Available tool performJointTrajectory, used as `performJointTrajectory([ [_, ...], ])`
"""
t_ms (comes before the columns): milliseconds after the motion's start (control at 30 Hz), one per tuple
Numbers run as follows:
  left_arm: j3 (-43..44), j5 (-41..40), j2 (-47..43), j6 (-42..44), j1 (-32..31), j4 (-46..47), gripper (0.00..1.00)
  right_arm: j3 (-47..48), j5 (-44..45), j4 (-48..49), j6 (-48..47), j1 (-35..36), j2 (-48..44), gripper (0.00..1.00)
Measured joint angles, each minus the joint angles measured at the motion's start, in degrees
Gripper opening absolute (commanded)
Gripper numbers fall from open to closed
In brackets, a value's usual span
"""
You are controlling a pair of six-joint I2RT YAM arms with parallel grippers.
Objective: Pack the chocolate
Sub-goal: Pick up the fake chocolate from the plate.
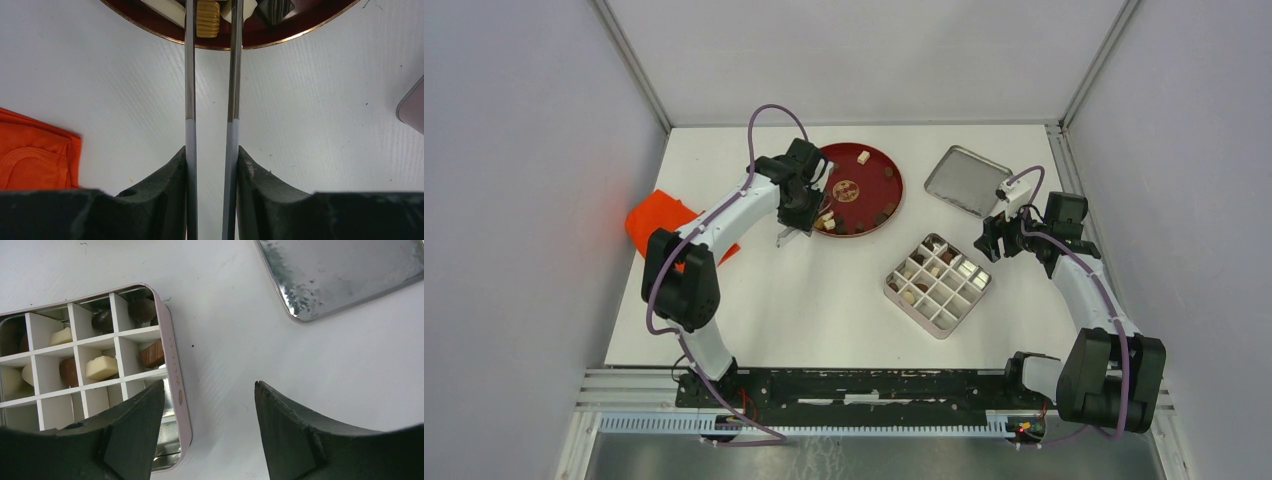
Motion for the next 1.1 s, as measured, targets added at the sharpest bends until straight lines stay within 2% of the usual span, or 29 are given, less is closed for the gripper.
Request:
performJointTrajectory([
  [1100, -0.6, -1.4, 0.1, 0.0, 0.0, -1.4, 0.42, 0.0, 0.0, -0.2, 0.0, 0.0, 0.0, 0.72],
])
